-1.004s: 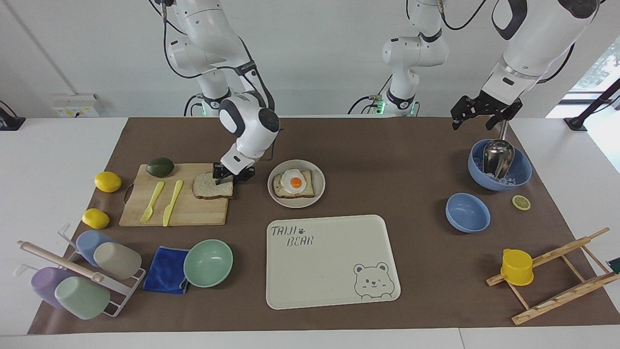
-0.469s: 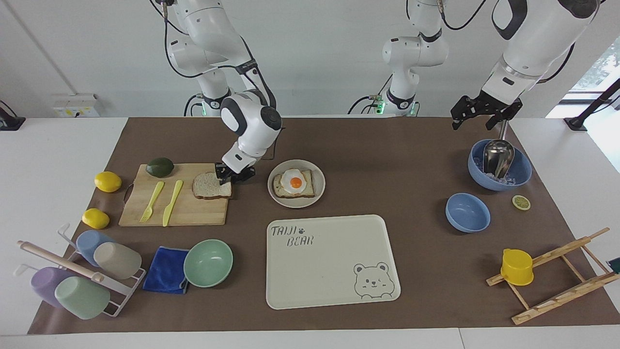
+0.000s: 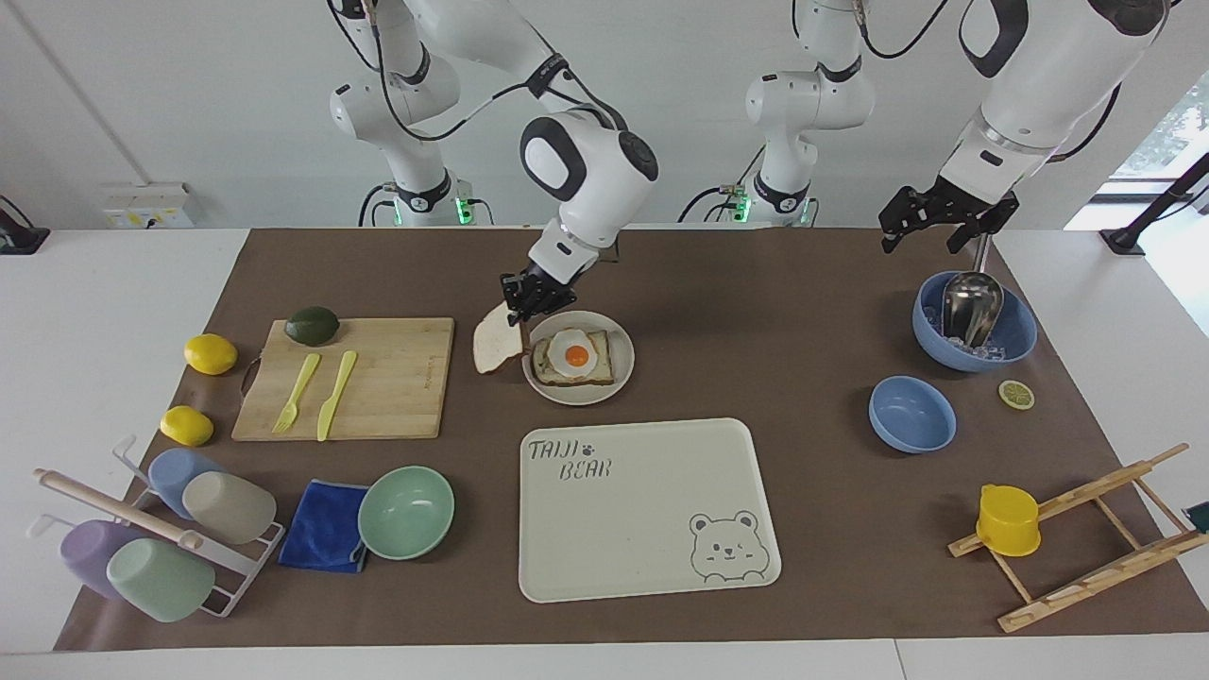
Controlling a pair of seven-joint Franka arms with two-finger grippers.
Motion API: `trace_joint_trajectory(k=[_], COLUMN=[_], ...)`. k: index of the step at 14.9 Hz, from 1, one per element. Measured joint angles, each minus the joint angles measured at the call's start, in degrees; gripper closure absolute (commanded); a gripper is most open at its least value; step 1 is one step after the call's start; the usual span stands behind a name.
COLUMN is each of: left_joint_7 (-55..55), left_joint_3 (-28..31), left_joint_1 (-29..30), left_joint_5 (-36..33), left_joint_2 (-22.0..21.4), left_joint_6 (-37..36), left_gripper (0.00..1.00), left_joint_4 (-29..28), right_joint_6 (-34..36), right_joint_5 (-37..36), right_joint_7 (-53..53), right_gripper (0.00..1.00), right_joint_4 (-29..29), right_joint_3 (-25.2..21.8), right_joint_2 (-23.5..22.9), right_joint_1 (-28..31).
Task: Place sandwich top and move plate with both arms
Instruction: 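Carry the bread slice with the right gripper over the white plate, then lower the bread onto the egg toast and open the right gripper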
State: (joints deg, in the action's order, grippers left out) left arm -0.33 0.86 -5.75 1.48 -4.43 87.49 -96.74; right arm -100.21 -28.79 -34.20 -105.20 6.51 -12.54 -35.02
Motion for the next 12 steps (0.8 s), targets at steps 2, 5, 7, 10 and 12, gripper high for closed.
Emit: trace_joint_trajectory(k=[2,5,7,10,12], left_joint_7=[0.0,-0.01,-0.09,-0.21,-0.21], left_joint_3=[0.06,0.13,0.13,0.14,0.14], left_joint_1=[0.01,0.02,0.02,0.03,0.02], left_joint_5=[0.0,0.0,0.0,0.0,0.0], left_joint_2=[0.0,0.0,0.0,0.0,0.0], left_joint_6=[0.0,0.0,0.0,0.0,0.17], left_gripper=[0.0,0.0,0.0,0.0,0.0], left_joint_4=[0.0,0.0,0.0,0.0,0.0], right_joint_6=[-1.78,-5.64,-7.97,-11.37,-11.6], right_joint_5=[1.19,2.37,3.85,6.93,7.43], right_joint_7=[0.0,0.0,0.0,-0.01,-0.43], right_gripper=[1.0,1.0,1.0,1.0,1.0], right_joint_4=[0.37,0.39,0.4,0.39,0.38], right_joint_3=[0.01,-0.26,-0.42,-0.44,-0.4], right_joint_2=[-0.7,-1.81,-2.18,-2.6,-2.66], right_joint_1=[-0.74,-0.54,-0.43,-0.4,-0.5])
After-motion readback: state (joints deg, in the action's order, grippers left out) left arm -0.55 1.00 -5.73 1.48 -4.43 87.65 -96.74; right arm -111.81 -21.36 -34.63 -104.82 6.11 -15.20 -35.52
